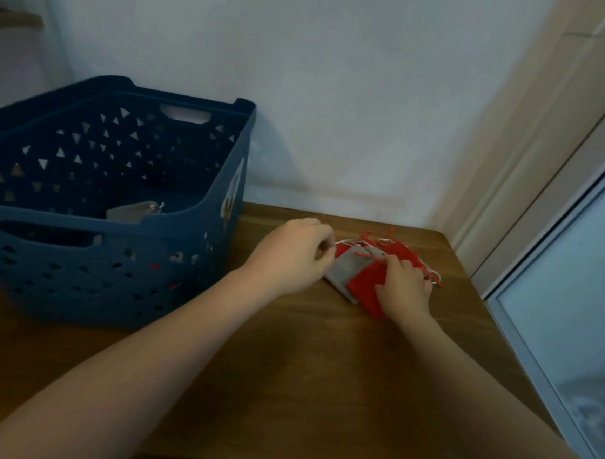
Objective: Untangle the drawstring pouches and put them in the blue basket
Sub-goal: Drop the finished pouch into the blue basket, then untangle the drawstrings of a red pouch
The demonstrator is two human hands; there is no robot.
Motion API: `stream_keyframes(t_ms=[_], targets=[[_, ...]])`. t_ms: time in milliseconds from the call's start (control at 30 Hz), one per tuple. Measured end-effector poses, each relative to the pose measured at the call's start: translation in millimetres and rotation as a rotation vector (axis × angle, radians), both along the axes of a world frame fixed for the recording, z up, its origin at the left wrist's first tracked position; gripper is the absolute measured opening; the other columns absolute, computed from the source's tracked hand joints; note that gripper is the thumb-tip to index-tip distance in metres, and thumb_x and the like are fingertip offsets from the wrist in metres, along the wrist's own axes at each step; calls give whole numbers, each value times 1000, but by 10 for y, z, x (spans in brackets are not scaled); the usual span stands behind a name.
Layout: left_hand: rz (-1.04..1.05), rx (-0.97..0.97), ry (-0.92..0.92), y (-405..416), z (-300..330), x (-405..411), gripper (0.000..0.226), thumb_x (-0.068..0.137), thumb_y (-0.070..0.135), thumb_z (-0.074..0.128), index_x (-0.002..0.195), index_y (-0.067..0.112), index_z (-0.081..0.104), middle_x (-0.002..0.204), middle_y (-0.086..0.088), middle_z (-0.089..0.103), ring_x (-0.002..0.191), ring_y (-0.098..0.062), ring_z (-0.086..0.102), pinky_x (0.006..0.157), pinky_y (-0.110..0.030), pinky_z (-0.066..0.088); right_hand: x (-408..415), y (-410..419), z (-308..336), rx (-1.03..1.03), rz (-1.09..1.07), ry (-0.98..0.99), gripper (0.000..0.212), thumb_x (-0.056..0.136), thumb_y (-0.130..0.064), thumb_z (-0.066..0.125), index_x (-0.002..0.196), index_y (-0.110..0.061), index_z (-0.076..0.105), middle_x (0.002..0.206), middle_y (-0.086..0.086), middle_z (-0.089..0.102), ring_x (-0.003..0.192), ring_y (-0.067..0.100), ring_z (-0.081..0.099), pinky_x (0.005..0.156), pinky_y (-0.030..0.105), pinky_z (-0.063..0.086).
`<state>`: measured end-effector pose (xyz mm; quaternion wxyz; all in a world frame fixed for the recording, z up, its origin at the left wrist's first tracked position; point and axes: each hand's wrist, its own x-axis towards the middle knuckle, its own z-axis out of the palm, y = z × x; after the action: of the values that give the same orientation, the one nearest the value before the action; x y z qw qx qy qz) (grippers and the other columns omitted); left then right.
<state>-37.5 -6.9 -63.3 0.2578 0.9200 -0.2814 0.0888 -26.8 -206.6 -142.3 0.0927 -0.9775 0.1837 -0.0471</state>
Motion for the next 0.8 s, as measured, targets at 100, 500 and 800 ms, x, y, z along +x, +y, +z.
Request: stream_keyframes(t_ms=[100, 500, 800], targets=[[0, 20, 57, -43, -131, 45, 17, 94, 24, 50, 103, 18, 63, 101, 3, 59, 93, -12, 56, 80, -31, 51, -10, -36, -17, 0, 6, -120, 39, 92, -17, 54, 130, -15, 45, 131, 9, 50, 125, 28, 41, 105, 43, 28], [-54, -16, 104, -120, -286, 119, 28, 91, 35, 55, 116, 20, 56, 112, 4, 57, 102, -12, 53, 87, -27, 45, -132, 292, 240, 241, 651, -427, 13, 82, -12, 63, 88, -21, 55, 102, -8, 58, 111, 17, 48, 98, 32, 25], [-37, 32, 75, 58, -386, 155, 23, 97, 37, 43, 95, 19, 56, 83, 7, 55, 76, -10, 52, 62, -22, 41, -179, 339, 258, 418, 616, -174, 28, 93, -30, 54, 119, -20, 50, 104, -9, 51, 95, 8, 50, 75, 19, 41]])
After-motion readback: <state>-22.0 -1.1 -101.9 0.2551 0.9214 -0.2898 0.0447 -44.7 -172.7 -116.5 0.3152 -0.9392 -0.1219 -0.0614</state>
